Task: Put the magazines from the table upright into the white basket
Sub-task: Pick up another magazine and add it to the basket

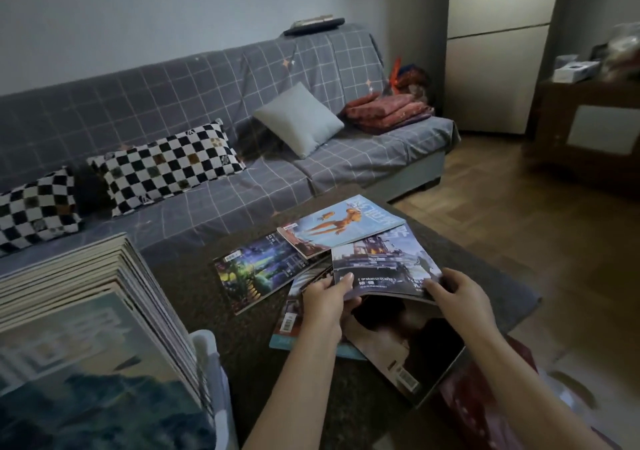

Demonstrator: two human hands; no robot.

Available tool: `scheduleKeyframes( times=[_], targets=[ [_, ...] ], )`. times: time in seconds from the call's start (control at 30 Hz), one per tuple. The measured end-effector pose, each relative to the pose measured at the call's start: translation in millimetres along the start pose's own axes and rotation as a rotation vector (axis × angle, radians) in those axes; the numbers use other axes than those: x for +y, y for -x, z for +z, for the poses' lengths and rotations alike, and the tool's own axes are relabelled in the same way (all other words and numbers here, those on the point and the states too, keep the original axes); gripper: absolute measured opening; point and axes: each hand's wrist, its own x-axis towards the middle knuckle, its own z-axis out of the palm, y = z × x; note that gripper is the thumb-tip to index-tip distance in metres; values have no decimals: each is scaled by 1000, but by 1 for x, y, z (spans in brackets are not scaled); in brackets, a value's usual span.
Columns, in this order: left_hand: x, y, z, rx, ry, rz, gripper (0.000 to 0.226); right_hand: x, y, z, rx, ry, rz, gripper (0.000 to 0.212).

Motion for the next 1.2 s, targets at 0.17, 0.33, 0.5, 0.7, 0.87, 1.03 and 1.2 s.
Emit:
scheduleKeyframes(
  times=[0.17,0.33,0.5,0.7,0.87,1.03,1.2],
  targets=[
    [-8,54,-25,-87,29,-46,40,3,37,-42,-177,-135,273,40],
    [-24,114,-56,-162,-92,-2,24,12,95,-67,-296,-257,250,28],
    [-27,164,-80,-223,-217,246,23,7,143,-82,-306,-489,190,23],
    [5,215,-120,-296,-272,549,21,-29,175,-88,-439,-803,-19,39],
    [36,247,-160,-164,-407,725,15,-73,192,-75,-563,-834,-212,40],
    [50,257,-206,141,-293,826,22,-116,219,-31,-633,-787,-346,33],
    [43,261,-266,330,-204,798,22,-148,241,25,-691,-710,-361,27]
  ],
)
